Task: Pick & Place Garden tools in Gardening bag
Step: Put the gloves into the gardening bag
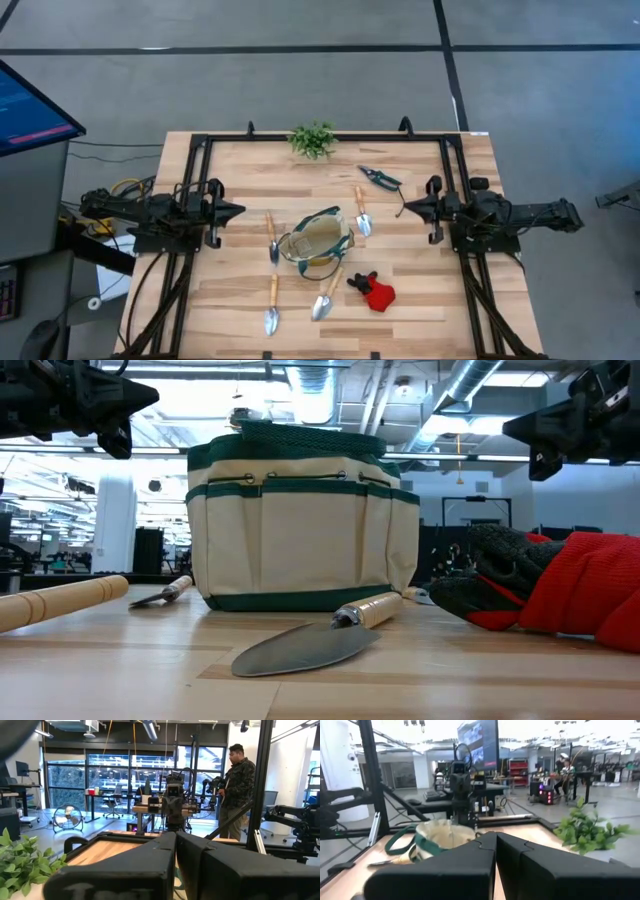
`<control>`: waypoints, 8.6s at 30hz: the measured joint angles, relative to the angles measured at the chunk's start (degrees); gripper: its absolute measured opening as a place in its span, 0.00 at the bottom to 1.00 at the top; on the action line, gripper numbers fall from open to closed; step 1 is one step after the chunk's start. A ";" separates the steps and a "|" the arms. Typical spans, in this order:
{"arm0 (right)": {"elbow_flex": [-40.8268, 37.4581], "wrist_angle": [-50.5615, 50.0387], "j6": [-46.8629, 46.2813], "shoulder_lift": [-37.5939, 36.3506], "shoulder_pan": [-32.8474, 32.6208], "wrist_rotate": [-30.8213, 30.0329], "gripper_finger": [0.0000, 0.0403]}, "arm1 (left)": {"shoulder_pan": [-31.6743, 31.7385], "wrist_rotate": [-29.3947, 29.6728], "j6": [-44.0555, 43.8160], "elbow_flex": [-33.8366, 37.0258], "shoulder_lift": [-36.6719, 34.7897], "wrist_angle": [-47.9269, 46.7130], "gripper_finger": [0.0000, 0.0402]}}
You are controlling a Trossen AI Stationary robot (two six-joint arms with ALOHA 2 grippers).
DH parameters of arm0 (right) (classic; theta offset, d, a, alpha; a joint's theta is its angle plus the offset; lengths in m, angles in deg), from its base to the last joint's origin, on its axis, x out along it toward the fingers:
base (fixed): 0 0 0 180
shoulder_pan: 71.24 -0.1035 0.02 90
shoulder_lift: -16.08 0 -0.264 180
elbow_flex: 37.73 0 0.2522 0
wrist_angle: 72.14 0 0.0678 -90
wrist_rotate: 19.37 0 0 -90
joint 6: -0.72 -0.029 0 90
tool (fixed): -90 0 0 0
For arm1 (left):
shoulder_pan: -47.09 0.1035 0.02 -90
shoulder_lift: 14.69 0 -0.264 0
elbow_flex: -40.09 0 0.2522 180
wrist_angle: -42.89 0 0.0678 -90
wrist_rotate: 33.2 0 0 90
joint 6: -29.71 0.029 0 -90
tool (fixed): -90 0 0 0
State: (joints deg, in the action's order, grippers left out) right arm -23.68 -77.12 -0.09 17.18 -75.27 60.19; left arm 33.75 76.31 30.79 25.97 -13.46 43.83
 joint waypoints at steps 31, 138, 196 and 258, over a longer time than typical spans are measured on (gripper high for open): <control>8.51 -1.86 -21.58 30.09 -3.28 -12.13 0.00 | 0.76 -13.09 1.26 -12.41 41.84 15.23 0.00; 49.37 -24.28 -37.84 93.83 -21.03 17.73 0.18 | 1.36 -11.76 -1.75 -9.27 41.90 15.08 0.00; 64.63 -34.67 1.33 67.27 -15.36 -3.15 0.00 | 1.38 -11.54 -1.38 -9.21 41.90 15.52 0.00; 63.69 -20.32 12.76 85.57 -2.73 7.98 0.00 | 1.36 -11.61 -1.36 -9.21 41.88 15.86 0.00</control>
State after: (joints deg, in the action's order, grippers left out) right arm 40.01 -97.45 12.66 102.75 -78.00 68.17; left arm 35.10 64.70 29.44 16.77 28.43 59.69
